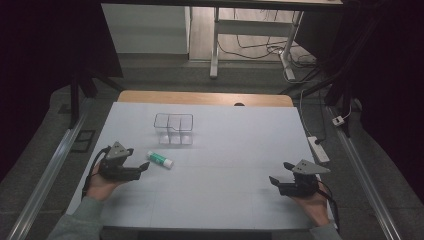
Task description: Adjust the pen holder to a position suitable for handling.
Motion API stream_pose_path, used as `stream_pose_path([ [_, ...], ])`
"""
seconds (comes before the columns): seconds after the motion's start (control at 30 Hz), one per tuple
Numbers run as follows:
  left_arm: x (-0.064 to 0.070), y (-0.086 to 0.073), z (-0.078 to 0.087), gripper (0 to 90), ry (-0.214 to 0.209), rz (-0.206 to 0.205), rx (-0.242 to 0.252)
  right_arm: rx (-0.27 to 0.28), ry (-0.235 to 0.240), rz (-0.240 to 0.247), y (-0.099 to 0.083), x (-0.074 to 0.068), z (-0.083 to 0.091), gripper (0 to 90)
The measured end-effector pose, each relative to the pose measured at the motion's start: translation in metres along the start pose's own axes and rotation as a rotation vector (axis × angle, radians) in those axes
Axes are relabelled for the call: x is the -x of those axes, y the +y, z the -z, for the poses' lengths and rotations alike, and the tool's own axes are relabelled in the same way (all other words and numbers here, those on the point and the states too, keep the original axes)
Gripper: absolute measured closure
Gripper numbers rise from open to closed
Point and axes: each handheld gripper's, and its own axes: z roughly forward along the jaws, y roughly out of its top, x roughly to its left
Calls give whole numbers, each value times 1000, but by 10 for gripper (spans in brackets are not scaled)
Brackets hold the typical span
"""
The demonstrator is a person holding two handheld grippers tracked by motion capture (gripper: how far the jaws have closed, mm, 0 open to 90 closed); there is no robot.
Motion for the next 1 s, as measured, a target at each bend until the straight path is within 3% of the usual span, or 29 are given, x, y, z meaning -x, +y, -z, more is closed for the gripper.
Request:
stream_pose_path([
  [0.3, -8, 18, -10, 219, 10, -9, -14, -4, 1, 2, 0, 0, 0, 222],
  [1.0, -42, 44, -46, 275, 48, 32, -83, 1, -13, 10, 0, -1, 0, 239],
])
